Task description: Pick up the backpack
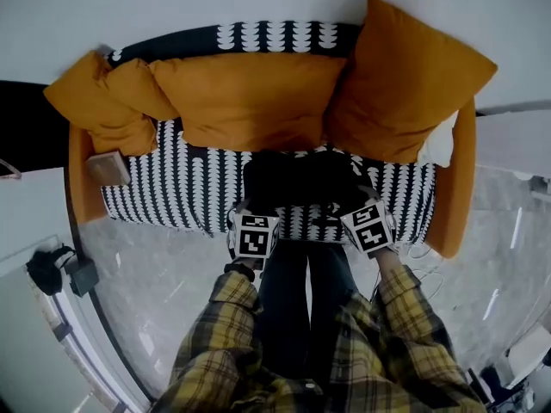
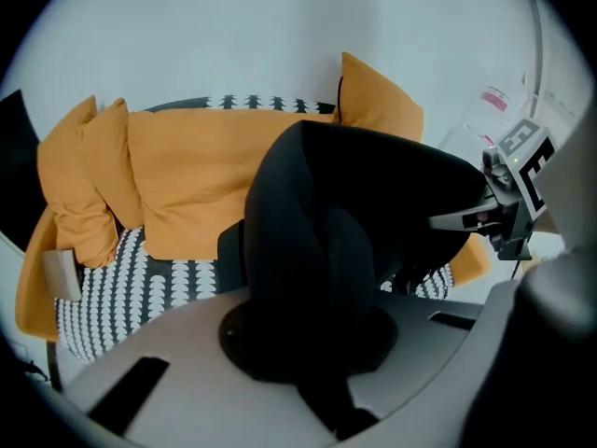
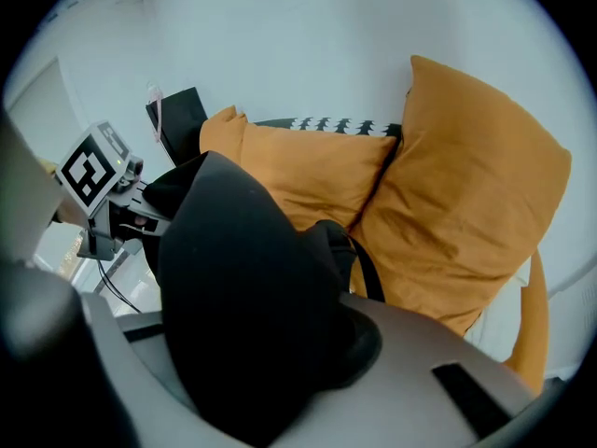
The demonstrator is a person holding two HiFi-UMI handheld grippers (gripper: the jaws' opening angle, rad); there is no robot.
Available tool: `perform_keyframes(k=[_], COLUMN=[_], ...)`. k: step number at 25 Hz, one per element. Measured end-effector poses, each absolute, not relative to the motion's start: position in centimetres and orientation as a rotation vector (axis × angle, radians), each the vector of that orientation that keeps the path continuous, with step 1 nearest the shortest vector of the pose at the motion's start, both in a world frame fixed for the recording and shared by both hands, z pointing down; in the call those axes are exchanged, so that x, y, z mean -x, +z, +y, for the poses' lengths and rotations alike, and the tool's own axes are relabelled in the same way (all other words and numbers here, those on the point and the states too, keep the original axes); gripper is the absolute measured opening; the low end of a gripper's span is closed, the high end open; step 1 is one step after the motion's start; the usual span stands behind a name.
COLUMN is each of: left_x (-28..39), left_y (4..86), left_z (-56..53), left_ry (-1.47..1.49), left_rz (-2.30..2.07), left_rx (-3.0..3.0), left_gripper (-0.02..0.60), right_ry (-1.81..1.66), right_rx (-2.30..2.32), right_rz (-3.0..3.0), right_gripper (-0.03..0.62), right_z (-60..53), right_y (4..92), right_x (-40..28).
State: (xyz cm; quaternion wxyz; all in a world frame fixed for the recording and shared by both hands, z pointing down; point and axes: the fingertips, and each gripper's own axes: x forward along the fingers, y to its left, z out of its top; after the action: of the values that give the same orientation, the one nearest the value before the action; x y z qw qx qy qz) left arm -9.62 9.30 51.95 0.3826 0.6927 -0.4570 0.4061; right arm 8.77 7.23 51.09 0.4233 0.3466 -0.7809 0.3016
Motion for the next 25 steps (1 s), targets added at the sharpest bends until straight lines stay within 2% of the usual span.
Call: perform_keyframes(k=[10,25], left_x=[11.0,10.5], left_y=[44.8,29.7], left_z=[8.7,3.7], left_ry=[0.857,0.653], left_rz=[-1.260,-1.285], left_rx=[-1.765,-2.030], left_gripper=[0.038,0.037], right_ry=[0.605,0.612], right_rx=[-0.874,-1.132], right_rz=[-2.032,-2.211], right_gripper=[0.037,0.034], right_z=[5.5,2.6], right_y=[42.4,28.2], right_x=[-6.9,-7.8])
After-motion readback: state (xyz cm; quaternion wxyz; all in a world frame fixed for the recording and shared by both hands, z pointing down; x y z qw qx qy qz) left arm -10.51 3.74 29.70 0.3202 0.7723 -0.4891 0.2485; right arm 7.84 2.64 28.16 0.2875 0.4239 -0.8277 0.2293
